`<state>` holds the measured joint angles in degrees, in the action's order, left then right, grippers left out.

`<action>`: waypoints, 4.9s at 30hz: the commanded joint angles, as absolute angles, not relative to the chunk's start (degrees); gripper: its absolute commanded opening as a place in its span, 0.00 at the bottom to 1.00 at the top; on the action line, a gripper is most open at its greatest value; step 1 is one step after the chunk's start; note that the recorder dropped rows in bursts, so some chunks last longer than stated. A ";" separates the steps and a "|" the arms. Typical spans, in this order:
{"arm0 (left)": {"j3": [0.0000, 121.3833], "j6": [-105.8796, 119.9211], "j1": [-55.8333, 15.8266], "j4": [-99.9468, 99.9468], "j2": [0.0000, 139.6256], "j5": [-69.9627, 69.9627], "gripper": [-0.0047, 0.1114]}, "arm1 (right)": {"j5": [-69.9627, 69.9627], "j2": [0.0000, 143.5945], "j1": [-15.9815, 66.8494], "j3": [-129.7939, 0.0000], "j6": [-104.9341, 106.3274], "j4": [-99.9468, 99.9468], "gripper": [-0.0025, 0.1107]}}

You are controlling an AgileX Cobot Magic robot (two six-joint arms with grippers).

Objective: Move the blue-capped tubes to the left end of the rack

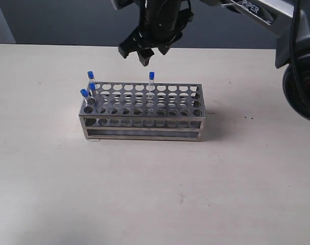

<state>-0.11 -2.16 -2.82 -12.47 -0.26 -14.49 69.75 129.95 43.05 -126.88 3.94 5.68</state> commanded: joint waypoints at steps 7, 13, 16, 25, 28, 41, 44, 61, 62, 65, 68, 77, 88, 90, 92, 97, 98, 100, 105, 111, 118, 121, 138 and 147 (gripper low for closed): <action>0.00 -2.36 -3.16 -12.67 0.00 -13.75 0.04 | 68.08 131.28 41.82 -124.32 2.96 1.13 0.50; 0.00 -2.36 -3.16 -12.67 0.00 -13.75 0.04 | 68.08 134.03 41.82 -124.32 2.96 1.13 0.50; 0.00 -2.36 -3.16 -12.67 0.00 -13.75 0.04 | 68.34 134.57 41.82 -124.32 2.96 1.13 0.40; 0.00 -2.36 -3.16 -12.67 0.00 -13.75 0.04 | 67.67 133.36 41.82 -124.32 4.24 1.40 0.03; 0.00 -2.36 -3.16 -12.67 0.00 -13.75 0.04 | 67.76 131.87 41.82 -124.32 4.33 1.12 0.03; 0.00 -2.36 -3.16 -12.67 0.00 -13.75 0.04 | 68.69 124.02 43.16 -124.32 5.52 0.96 0.03; 0.00 -2.36 -3.16 -12.67 0.00 -13.75 0.04 | 68.69 122.72 44.40 -124.32 5.91 0.96 0.03; 0.00 -2.36 -3.16 -12.67 0.00 -13.75 0.04 | 67.98 123.76 53.76 -124.32 16.01 -10.67 0.02; 0.00 -2.36 -3.16 -12.67 0.00 -13.75 0.04 | 67.98 124.73 54.16 -124.32 16.14 -10.67 0.02; 0.00 -2.36 -3.16 -12.67 0.00 -13.75 0.04 | 67.82 126.47 54.41 -124.32 16.42 -10.44 0.02; 0.00 -2.36 -3.16 -12.67 0.00 -13.75 0.04 | 67.46 127.57 54.41 -124.32 16.42 -9.56 0.02; 0.00 -2.36 -3.16 -12.67 0.00 -13.75 0.04 | 65.74 127.70 54.41 -124.32 16.42 -9.48 0.02; 0.00 -2.36 -3.16 -12.67 0.00 -13.75 0.04 | 63.25 127.70 54.41 -125.34 16.42 -7.74 0.02; 0.00 -2.36 -3.16 -12.67 0.00 -13.75 0.04 | 62.11 127.70 54.30 -125.34 15.40 -6.30 0.02; 0.00 -2.36 -3.16 -12.67 0.00 -13.75 0.04 | 62.50 128.78 54.30 -125.34 15.40 -5.94 0.02; 0.00 -2.36 -3.16 -12.67 0.00 -13.75 0.04 | 63.01 130.58 54.30 -125.34 15.40 -6.38 0.02; 0.00 -2.36 -3.16 -12.67 0.00 -13.75 0.04 | 62.74 130.82 54.30 -125.34 15.40 -6.38 0.02; 0.00 -2.36 -3.16 -12.67 0.00 -13.75 0.04 | 62.60 131.50 54.30 -125.34 15.40 -6.38 0.02; 0.00 -2.36 -3.16 -12.67 0.00 -13.75 0.04 | 62.99 134.36 54.30 -125.34 14.58 -6.51 0.02; 0.00 -2.36 -3.16 -12.67 0.00 -13.75 0.04 | 63.72 134.52 54.30 -125.47 14.40 -7.42 0.15; 0.00 -2.36 -3.16 -12.67 0.00 -13.75 0.04 | 67.21 133.40 54.30 -125.47 12.84 -7.54 0.46; 0.00 -2.36 -3.16 -12.67 0.00 -13.75 0.04 | 68.88 131.81 54.30 -125.47 12.84 -6.84 0.46; 0.00 -2.36 -3.16 -12.67 0.00 -13.75 0.04 | 69.96 112.19 54.30 -125.37 11.26 -5.50 0.12; 0.00 -2.36 -3.16 -12.67 0.00 -13.75 0.04 | 69.96 96.05 54.30 -123.93 11.26 -5.89 0.02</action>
